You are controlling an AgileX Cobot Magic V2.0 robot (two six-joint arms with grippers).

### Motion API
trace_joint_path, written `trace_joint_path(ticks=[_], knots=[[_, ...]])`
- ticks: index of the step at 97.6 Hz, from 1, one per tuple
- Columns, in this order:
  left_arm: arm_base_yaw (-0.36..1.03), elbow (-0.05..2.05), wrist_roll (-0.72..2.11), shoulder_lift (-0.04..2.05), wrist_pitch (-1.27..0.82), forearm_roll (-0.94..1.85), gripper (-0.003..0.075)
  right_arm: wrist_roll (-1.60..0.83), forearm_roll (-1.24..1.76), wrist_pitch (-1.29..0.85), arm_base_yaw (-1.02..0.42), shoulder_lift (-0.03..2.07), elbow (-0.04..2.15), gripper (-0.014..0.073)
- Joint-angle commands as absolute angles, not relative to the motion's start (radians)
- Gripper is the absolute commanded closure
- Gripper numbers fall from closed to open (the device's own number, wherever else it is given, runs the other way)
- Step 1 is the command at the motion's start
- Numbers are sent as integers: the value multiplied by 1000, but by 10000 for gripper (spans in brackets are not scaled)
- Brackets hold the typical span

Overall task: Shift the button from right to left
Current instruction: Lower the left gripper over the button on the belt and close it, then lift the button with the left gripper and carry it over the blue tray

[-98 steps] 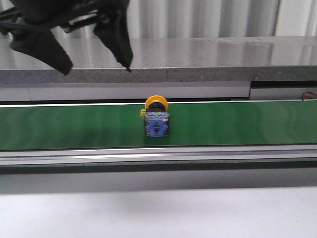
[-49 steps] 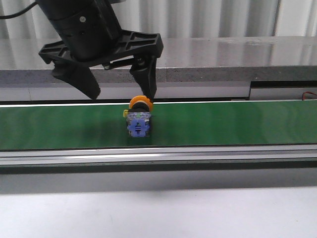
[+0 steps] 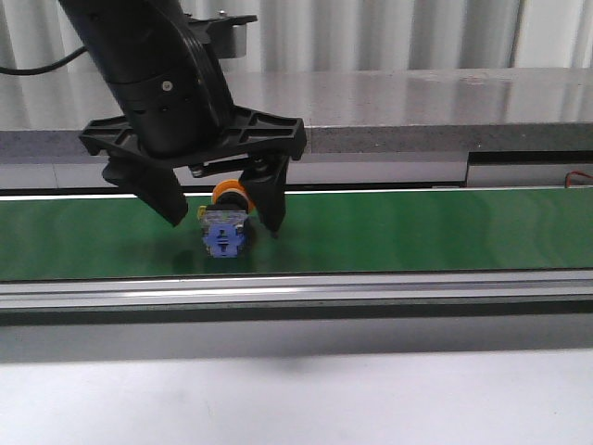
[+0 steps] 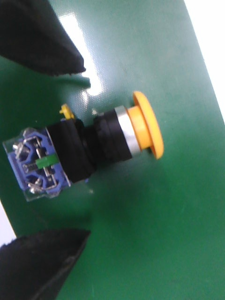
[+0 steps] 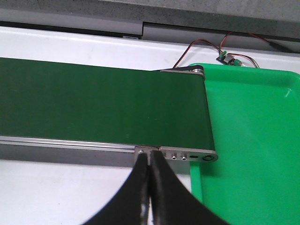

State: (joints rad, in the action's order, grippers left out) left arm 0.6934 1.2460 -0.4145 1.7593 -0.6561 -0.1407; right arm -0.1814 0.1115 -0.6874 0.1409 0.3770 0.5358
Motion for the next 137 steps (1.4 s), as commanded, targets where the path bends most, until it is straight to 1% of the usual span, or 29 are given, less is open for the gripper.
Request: trace_joint_path(ticks=[1, 18, 35, 45, 65, 78, 86, 95, 114, 129, 137], knots=[[699, 1276, -429, 1715, -647, -155, 197, -182, 110, -624, 145, 380, 560, 662], [699, 1276, -429, 1715, -686, -174, 407, -182, 110, -624, 145, 380, 560, 662], [699, 1276, -429, 1715, -727, -229, 647, -182, 110, -624, 145, 380, 560, 662], [699, 1276, -429, 1702, -759, -258, 741, -182, 110, -624, 145, 380, 560, 662], [684, 1276, -427, 1609, -803, -288, 740, -182, 110, -624, 145, 380, 560, 662], [635, 1276, -422, 1517, -867, -326, 740, -182, 110, -624, 145, 380, 560, 662], [588, 1276, -372, 1464, -915, -330, 740, -182, 110, -624, 145, 380, 560, 662], [512, 1274, -311, 1410, -955, -330, 740, -182, 110, -624, 145, 380, 560, 662], [310, 1226, -163, 1320, -964, -321, 740, -182, 110, -624, 145, 380, 560, 662], [102, 1168, -83, 1301, -962, -301, 740, -182, 110, -624, 145, 380, 560, 662], [-12, 1135, -7, 1306, -908, -260, 740, -182, 110, -624, 145, 380, 560, 662]])
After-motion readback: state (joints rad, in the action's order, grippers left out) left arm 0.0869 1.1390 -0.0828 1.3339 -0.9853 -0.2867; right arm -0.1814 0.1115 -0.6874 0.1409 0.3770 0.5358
